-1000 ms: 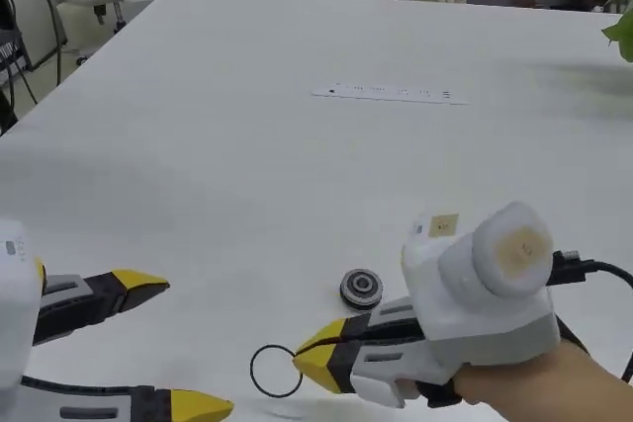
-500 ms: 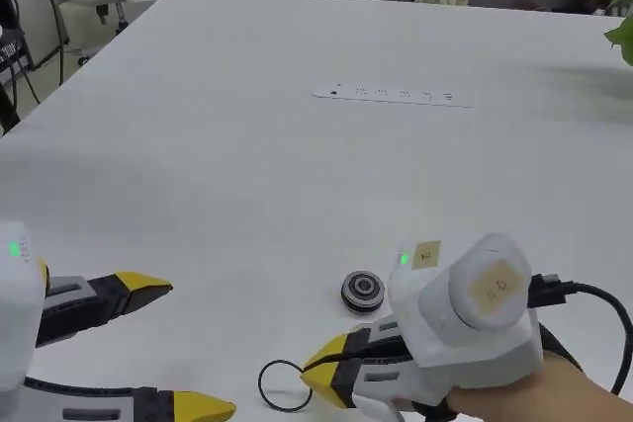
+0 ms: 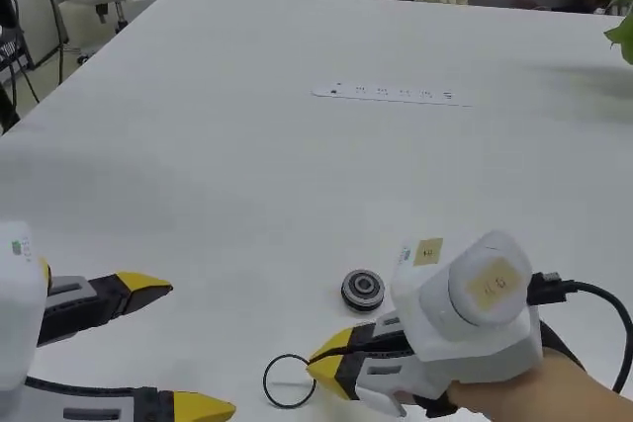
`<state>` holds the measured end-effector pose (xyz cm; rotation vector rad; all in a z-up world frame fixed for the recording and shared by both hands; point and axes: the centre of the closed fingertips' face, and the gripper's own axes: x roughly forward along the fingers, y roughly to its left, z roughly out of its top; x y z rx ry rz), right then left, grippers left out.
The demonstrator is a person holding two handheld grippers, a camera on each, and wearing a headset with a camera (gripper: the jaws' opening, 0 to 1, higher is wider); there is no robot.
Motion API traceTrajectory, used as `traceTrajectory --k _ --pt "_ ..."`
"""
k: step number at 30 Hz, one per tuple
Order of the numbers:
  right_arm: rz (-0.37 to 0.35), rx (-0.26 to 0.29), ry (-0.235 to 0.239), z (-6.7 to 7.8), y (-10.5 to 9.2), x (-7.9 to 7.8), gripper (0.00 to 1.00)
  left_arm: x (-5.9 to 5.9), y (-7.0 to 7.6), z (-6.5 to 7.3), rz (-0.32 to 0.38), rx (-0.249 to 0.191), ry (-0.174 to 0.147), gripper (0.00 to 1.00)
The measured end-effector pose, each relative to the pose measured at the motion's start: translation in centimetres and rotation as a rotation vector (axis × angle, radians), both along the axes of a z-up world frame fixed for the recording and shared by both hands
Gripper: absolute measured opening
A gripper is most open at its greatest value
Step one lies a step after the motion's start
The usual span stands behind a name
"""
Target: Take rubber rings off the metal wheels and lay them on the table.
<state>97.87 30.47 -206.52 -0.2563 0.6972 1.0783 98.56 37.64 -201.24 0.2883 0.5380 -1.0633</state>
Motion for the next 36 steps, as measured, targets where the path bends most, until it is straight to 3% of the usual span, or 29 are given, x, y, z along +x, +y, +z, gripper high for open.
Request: traceTrajectory --k 19,24,28,36 --pt "-0.077 0.042 -0.009 1.3 -0.8 1.6 0.05 -0.1 0.0 -0.2 -0.010 0.014 -0.001 0.68" --pt "-0.094 0.042 -0.034 2.0 -1.1 2.2 0.08 -0.1 0.0 -0.2 -0.016 0.026 -0.007 0.68" --pt "-0.128 0.056 -0.050 3.1 -1.9 3.2 0.15 -0.1 0.0 -0.3 -0.017 0.031 -0.009 0.68" --pt "-0.268 0.137 -0.094 6.1 -4.5 5.7 0.15 -0.1 0.1 -0.2 -0.015 0.042 -0.018 0.68"
